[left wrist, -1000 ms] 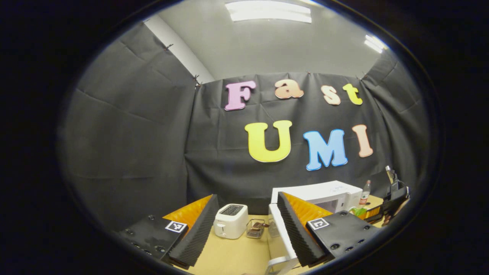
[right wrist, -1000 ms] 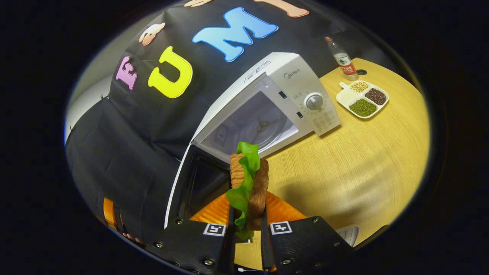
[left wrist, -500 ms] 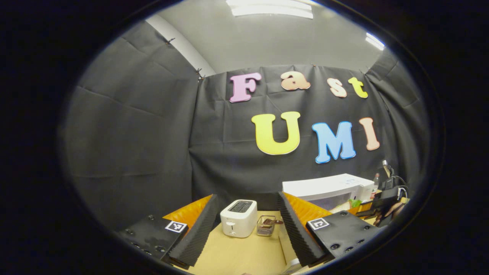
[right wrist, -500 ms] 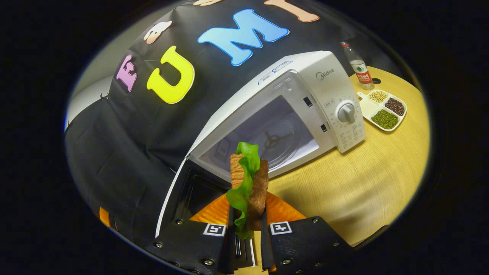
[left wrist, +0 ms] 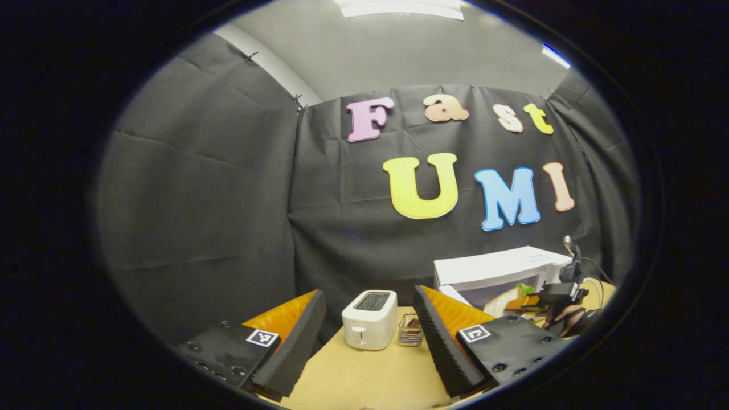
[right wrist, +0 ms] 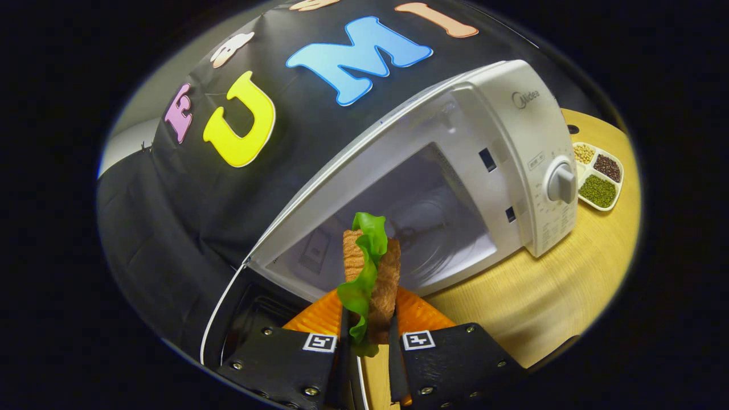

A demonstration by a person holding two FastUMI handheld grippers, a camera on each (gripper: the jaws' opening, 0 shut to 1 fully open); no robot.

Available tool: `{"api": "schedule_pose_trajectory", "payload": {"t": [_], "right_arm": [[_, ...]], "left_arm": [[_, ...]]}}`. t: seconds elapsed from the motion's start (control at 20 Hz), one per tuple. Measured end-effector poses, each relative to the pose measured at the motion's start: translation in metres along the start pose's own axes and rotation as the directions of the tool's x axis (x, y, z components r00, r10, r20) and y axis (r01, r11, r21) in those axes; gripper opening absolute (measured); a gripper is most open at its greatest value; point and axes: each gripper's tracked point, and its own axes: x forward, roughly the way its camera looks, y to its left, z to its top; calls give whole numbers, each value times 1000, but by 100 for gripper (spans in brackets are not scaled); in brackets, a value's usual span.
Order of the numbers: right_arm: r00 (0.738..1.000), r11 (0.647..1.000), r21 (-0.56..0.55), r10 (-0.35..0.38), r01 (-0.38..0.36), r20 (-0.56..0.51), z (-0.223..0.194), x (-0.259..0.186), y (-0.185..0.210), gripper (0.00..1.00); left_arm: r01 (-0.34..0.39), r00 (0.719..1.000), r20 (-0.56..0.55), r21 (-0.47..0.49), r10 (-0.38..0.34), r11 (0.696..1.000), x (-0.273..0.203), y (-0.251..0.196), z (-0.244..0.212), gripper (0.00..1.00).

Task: Open the microwave oven with the left hand, put the food in, and close the microwave oven.

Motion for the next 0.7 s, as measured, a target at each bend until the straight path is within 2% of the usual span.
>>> {"api": "schedule_pose_trajectory", "payload": {"t": [0.2,0.25,0.3,0.4,0.45,0.5,0.55,0.7], "right_arm": [[999,1000,-17,2,-1,40,5,32,7,29],[999,1000,-25,2,-1,46,4,40,8,29],[999,1000,-29,1,0,53,5,48,7,29],[998,1000,-22,2,-1,62,6,60,5,29],[998,1000,-23,1,0,61,4,66,3,29],[998,999,-31,-9,11,60,3,71,-1,29],[997,999,-42,-15,18,74,4,72,-3,33],[994,996,-72,-54,61,95,7,78,-15,35]], "left_arm": [[-19,999,-29,17,19,1000,-2,12,-14,100],[-22,999,-35,17,23,1000,-3,14,-18,94],[-30,999,-41,22,31,999,-4,17,-20,99],[-43,998,-46,33,44,999,-5,24,-24,99],[-47,998,-47,37,48,998,-5,26,-24,94],[-49,998,-48,40,51,998,-7,27,-24,100],[-48,998,-49,43,50,998,-8,28,-27,100],[-56,996,-63,55,60,997,-12,33,-32,99]]}}
